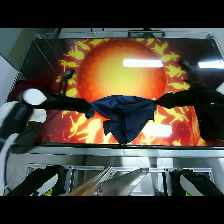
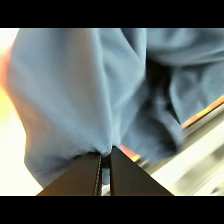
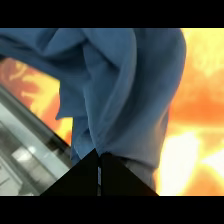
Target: Fold the shirts.
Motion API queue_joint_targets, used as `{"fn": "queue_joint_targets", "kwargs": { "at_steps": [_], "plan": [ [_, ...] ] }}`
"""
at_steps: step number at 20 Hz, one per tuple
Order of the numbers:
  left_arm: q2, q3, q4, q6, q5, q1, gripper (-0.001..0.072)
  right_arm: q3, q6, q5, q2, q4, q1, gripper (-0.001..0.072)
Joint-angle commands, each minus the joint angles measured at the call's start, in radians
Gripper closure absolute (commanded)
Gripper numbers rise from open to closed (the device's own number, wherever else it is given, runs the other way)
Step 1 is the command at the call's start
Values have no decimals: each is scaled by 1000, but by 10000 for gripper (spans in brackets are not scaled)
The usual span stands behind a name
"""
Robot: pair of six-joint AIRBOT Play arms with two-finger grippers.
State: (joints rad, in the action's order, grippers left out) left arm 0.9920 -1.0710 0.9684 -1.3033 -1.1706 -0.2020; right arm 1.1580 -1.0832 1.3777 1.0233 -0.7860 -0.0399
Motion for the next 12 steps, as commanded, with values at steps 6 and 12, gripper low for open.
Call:
{"fn": "queue_joint_targets", "kwargs": {
  "at_steps": [6,12],
  "plan": [
    [-383,-599,-3,-94,-202,225,682,473,0,42,-389,-12,-150,695],
    [-275,-698,-3,-117,-325,269,681,569,-26,46,-320,-39,-153,696]
  ]
}}
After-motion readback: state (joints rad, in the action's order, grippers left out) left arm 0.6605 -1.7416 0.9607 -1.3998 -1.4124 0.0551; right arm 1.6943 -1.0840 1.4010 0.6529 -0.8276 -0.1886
